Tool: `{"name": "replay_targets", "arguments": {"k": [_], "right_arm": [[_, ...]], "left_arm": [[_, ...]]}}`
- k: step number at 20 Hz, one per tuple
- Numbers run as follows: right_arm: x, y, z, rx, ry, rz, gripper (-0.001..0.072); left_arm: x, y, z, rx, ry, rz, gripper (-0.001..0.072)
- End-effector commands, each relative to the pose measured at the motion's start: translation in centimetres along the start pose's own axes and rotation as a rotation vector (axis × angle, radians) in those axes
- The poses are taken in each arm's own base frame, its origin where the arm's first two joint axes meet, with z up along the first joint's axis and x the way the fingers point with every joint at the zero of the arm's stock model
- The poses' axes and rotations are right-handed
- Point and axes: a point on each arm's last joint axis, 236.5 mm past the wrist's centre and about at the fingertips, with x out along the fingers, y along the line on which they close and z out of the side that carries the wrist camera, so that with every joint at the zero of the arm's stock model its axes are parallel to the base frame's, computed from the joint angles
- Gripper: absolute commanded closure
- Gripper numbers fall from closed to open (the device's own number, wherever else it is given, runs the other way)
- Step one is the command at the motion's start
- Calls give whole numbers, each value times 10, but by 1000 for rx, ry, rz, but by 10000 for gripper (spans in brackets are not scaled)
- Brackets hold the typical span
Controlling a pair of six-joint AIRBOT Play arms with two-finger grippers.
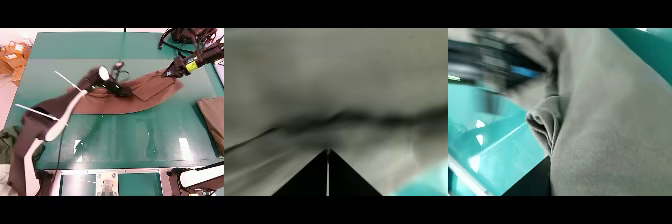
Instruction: Fold the shirts.
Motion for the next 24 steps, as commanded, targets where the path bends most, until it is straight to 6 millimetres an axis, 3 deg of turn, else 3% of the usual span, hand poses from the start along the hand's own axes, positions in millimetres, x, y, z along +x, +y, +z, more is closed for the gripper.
{"name": "replay_targets", "arguments": {"k": [1, 4, 7, 9, 12, 14, 16, 19, 22, 24], "right_arm": [[-20, 35, -16, -37, 14, -5, 695], [-21, 34, -16, -33, 11, -13, 695], [-21, 34, -12, 1, -4, -16, 696], [-17, 38, -12, 21, 2, -14, 695], [-2, 58, -7, 27, 2, -8, 695], [19, 88, -3, 10, 2, 7, 696], [47, 128, 0, -20, 2, 28, 696], [101, 188, 12, -52, -77, 35, 695], [185, 236, 4, -55, -106, 57, 695], [261, 269, -3, -66, -149, 105, 679]], "left_arm": [[52, -37, -16, -70, -17, -109, 682], [55, -35, -18, -94, -4, -123, 682], [26, -30, -13, -78, 63, -146, 682], [-14, -17, -3, -24, 105, -138, 682], [-100, 41, 19, 35, 101, 30, 682], [-163, 81, 28, 22, 73, 143, 682], [-223, 113, 34, -10, 26, 210, 681], [-290, 144, 40, -58, -65, 258, 682], [-328, 169, 40, -102, -120, 291, 681], [-337, 179, 36, -84, -119, 300, 681]]}}
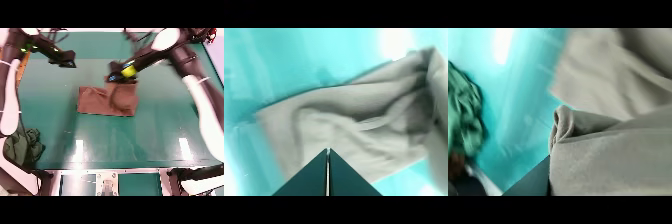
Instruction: Fold the shirts.
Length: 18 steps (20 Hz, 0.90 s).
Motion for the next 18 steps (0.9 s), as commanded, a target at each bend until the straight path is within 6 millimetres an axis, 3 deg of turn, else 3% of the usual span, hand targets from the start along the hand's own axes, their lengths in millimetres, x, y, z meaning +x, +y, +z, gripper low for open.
{"name": "replay_targets", "arguments": {"k": [1, 2, 3, 4, 5, 7, 9, 11, 13, 15, 18], "right_arm": [[117, 59, -7, -20, -133, 72, 500], [145, 71, -14, -22, -153, 98, 219], [159, 77, -15, -25, -176, 110, 170], [158, 76, -12, -27, -189, 111, 170], [145, 68, -1, -37, -206, 95, 170], [97, 26, 28, -31, -221, 10, 170], [33, -38, 51, 31, -218, -100, 170], [-28, -109, 55, 121, -189, -220, 170], [-70, -173, 42, 189, -128, -329, 170], [-82, -218, 15, 244, -35, -361, 170], [-45, -249, -35, 302, 93, -297, 116]], "left_arm": [[-25, 31, -4, -11, -9, 35, 681], [-24, 31, -7, -8, 1, 34, 682], [-23, 30, -9, 13, 11, 30, 681], [-22, 31, -10, 24, 17, 30, 681], [-22, 31, -10, 35, 17, 30, 681], [-22, 32, -10, 37, 17, 34, 681], [-22, 35, -11, 38, 18, 44, 681], [-22, 35, -10, 38, 17, 46, 681], [-22, 36, -10, 37, 17, 50, 681], [-22, 37, -8, 37, 8, 52, 682], [-22, 36, -8, 36, 9, 51, 681]]}}
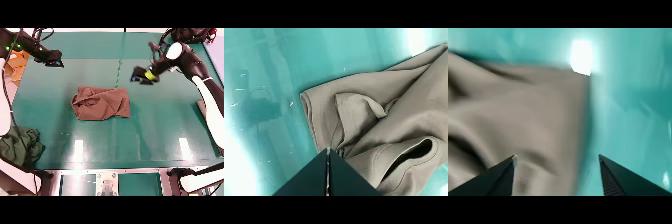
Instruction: Fold the shirts.
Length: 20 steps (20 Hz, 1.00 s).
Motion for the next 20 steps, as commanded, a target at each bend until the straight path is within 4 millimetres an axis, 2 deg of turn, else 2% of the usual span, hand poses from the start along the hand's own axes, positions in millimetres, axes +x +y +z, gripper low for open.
{"name": "replay_targets", "arguments": {"k": [1, 3, 5, 8, 10, 11, 12, 13, 14, 16, 18, 20], "right_arm": [[38, -40, -55, 44, 179, 57, 117], [71, -28, -73, 77, 195, 172, 116], [95, -15, -82, 116, 203, 276, 116], [118, 14, -89, 136, 233, 407, 117], [129, 29, -92, 128, 233, 430, 123], [133, 34, -91, 121, 220, 425, 199], [133, 40, -88, 107, 205, 428, 387], [131, 46, -83, 90, 191, 435, 542], [125, 55, -77, 65, 184, 450, 672], [96, 79, -59, -11, 163, 504, 696], [39, 108, -31, -120, 86, 566, 696], [-38, 130, 5, -208, -55, 605, 697]], "left_arm": [[0, 1, 1, -6, -4, 2, 681], [0, 1, 1, -9, -4, 2, 681], [0, 1, 1, -11, -4, 1, 681], [0, 0, 0, -12, -1, 0, 681], [0, 0, -2, -11, 6, -2, 681], [0, 0, -2, -11, 6, -1, 681], [0, 0, -2, -11, 6, -1, 681], [0, 0, -2, -11, 8, -2, 681], [0, 0, -2, -11, 9, -2, 681], [0, 0, -4, -11, 16, -4, 682], [0, -1, -5, -10, 22, -5, 682], [-1, -1, -8, -10, 32, -7, 681]]}}
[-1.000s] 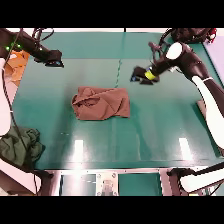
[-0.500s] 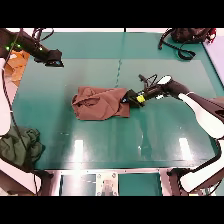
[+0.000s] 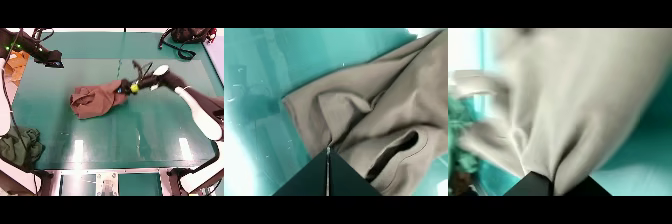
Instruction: Fold the shirts.
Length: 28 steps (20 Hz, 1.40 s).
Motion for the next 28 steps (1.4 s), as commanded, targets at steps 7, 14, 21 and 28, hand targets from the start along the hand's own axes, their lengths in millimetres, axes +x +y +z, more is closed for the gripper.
{"name": "replay_targets", "arguments": {"k": [7, 14, 21, 28], "right_arm": [[-304, 93, 111, -99, -612, -55, 697], [-503, -65, 98, 163, -996, -379, 697], [-543, -159, 84, 206, -1030, -487, 697], [-548, -212, 17, 385, -877, -593, 698]], "left_arm": [[-1, -4, -18, 0, 76, -18, 681], [-1, -9, -15, 0, 64, -39, 681], [-1, -9, -13, -1, 56, -38, 681], [-1, -10, -17, -24, 73, -44, 681]]}}
